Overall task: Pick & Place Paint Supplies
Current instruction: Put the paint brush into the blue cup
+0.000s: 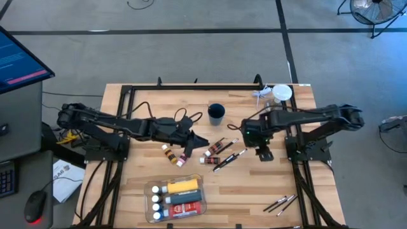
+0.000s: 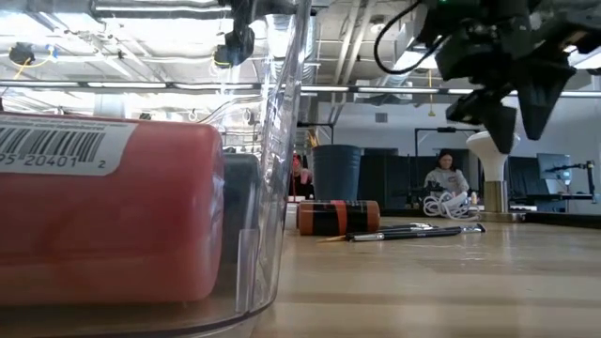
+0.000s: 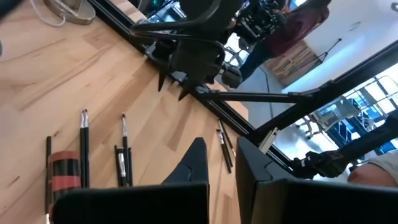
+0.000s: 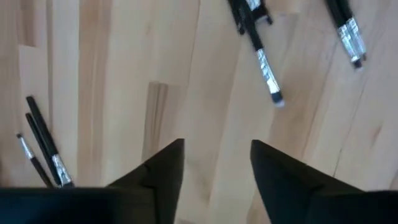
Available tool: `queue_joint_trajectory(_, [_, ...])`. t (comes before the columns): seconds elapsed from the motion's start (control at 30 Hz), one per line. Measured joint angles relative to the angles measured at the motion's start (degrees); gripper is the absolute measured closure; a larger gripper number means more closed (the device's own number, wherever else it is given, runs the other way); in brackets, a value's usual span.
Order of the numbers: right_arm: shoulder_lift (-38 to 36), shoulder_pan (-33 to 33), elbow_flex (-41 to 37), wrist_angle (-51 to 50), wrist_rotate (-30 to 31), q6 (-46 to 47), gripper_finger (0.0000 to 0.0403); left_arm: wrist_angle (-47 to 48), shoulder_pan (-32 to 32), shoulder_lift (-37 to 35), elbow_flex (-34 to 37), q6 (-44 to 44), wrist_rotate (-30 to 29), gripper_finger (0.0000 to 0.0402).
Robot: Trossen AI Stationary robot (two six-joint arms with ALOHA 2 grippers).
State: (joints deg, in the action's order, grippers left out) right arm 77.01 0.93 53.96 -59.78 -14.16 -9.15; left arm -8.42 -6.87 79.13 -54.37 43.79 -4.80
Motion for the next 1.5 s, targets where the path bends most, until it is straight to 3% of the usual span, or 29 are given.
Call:
queue_joint_trajectory(0.13, [0.2,0.8,-0.7,3.0,-5.8,2.8,0.0184,-0.4,0.0,0.0,0.0,0.0,-0.2,0.0402])
queue_joint_trajectory(0.23, [-1.8,2.7,-4.0,15.1,-15.8,14.8,0.0172,-1.3,0.0,0.0,0.0,0.0,-0.2,0.0401])
queue_joint_trajectory(0.3, [-4.2,4.0,-6.9,25.1,-18.3,23.7,0.0171,-1.5,-0.1,0.0,0.0,0.0,-0.2,0.0401])
queue_joint_trajectory(0.6, [-17.8,13.5,-24.5,57.7,-15.9,48.7,0.0199,-3.2,-1.7,0.0,0.0,0.0,-2.4,0.0402])
queue_joint_trajectory(0.73, [-24.6,14.2,-31.4,72.5,-14.3,54.7,0.021,-3.5,-1.8,0.0,0.0,0.1,-2.7,0.0402])
queue_joint_trajectory(0.93, [-31.6,14.1,-38.5,70.3,-6.6,44.6,0.023,-4.2,-1.7,0.0,0.0,0.9,-2.7,0.0402])
queue_joint_trajectory(1.13, [-34.8,14.1,-43.9,61.4,-6.9,27.8,0.0248,-4.5,-1.6,0.0,0.0,2.0,-2.7,0.0401])
queue_joint_trajectory(1.2, [-34.8,14.1,-44.6,56.1,-6.6,22.3,0.0253,-4.6,-1.0,0.0,0.0,2.1,-2.7,0.0401])
queue_joint_trajectory(1.33, [-33.4,14.1,-44.3,59.4,-5.4,20.6,0.026,-4.7,-0.3,0.0,0.0,2.1,-2.9,0.0402])
queue_joint_trajectory(1.5, [-31.6,14.0,-44.4,58.5,-4.8,9.4,0.0268,-6.3,0.1,0.0,0.0,2.1,-3.0,0.0401])
